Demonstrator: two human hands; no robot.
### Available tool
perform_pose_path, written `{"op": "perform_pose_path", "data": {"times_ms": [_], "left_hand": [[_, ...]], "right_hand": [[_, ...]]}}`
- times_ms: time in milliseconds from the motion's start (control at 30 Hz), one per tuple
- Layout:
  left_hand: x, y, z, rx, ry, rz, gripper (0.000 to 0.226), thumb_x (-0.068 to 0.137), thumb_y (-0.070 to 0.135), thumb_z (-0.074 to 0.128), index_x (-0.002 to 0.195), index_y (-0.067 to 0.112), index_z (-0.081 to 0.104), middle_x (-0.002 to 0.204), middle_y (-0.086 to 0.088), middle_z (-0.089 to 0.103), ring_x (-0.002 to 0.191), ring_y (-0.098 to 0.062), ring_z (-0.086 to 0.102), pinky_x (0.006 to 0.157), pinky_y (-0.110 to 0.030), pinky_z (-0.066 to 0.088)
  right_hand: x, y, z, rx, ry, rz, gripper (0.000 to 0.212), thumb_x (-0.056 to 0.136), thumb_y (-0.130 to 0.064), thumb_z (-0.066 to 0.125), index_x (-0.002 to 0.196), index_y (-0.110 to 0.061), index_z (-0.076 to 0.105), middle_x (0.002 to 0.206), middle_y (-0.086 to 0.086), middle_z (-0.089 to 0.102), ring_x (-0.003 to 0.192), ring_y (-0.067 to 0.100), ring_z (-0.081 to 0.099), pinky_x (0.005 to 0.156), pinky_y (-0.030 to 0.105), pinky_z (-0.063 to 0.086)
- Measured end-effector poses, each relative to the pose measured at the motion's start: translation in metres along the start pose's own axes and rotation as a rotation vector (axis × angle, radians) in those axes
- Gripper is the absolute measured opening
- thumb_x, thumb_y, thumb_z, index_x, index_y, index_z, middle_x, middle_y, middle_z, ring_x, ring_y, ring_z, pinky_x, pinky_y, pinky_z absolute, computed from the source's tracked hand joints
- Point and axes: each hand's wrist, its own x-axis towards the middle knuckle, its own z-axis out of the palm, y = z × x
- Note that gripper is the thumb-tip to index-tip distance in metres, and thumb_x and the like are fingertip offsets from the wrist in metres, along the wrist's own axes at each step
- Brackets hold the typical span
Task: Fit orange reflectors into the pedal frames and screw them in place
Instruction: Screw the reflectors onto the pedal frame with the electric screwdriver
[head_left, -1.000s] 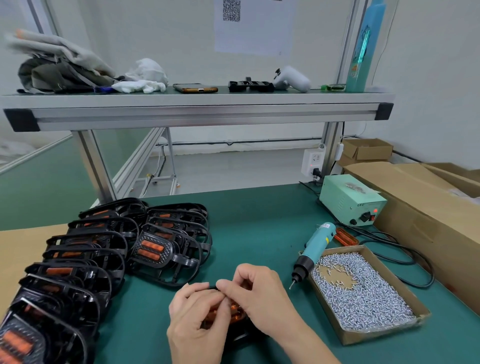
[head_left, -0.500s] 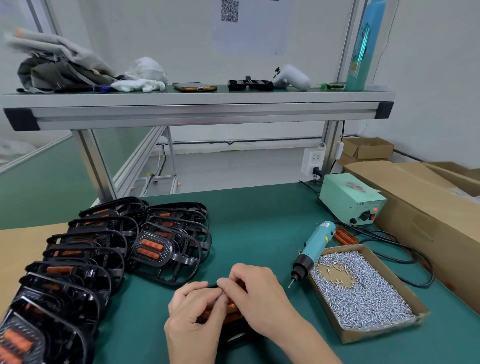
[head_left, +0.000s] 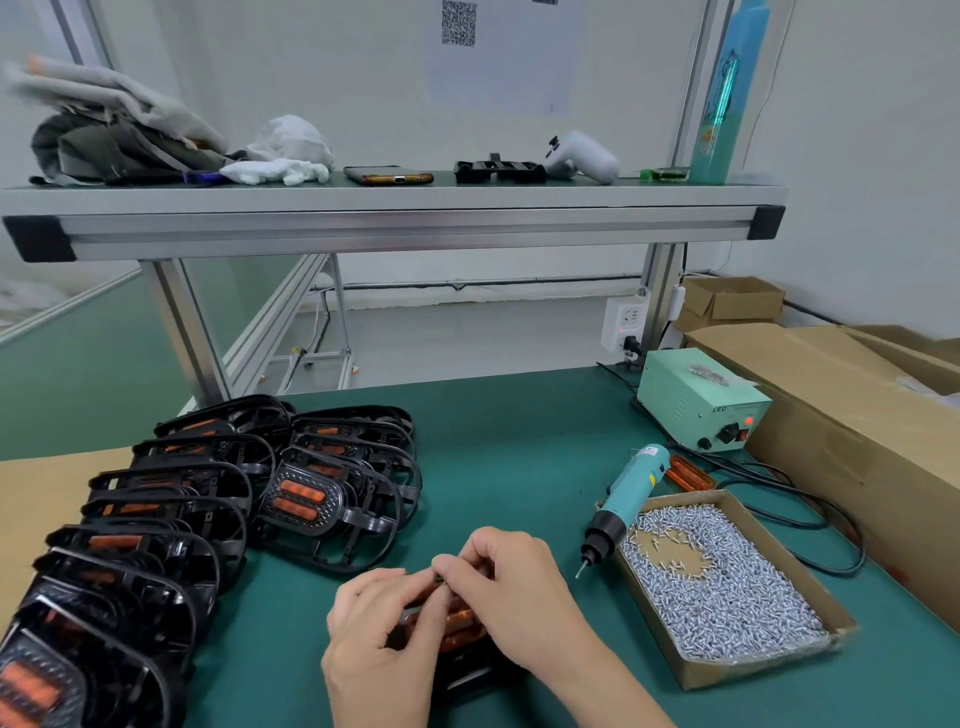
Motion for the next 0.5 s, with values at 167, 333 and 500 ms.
{"op": "perform_pose_path", "data": {"times_ms": [167,333,500], "left_hand": [[0.0030,0.0031,0.0001,-0.082,-0.010,-0.046,0.002,0.071,0.034,0.072,0.072,0.032,0.072,0.071,0.015,0.068,0.082,-0.027,0.065,0.077,-0.011,0.046],[0.0043,0.0044,0.0001,-0.057,-0.029,-0.007,0.009,0.072,0.034,0.066,0.067,0.029,0.071,0.082,0.019,0.067,0.083,-0.021,0.063,0.076,-0.039,0.050],[0.0016,0.0093,0.0009,-0.025,-0.054,-0.016,0.010,0.072,0.033,0.063,0.078,0.028,0.068,0.073,0.012,0.067,0.084,-0.030,0.064,0.074,-0.035,0.048]], "right_hand": [[0.0012,0.0017,0.0016,0.031,-0.006,0.008,0.039,0.082,-0.055,0.066,0.067,-0.019,0.064,0.056,-0.014,0.059,0.053,0.003,0.048,0.052,0.016,0.036],[0.0003,0.0020,0.0022,0.010,0.008,-0.014,0.041,0.083,-0.056,0.066,0.067,-0.019,0.064,0.059,-0.012,0.061,0.057,0.002,0.051,0.055,0.015,0.039],[-0.0016,-0.0003,0.0014,-0.027,0.017,-0.051,0.039,0.084,-0.053,0.066,0.065,-0.020,0.059,0.060,-0.008,0.061,0.060,0.006,0.052,0.061,0.022,0.042]]}}
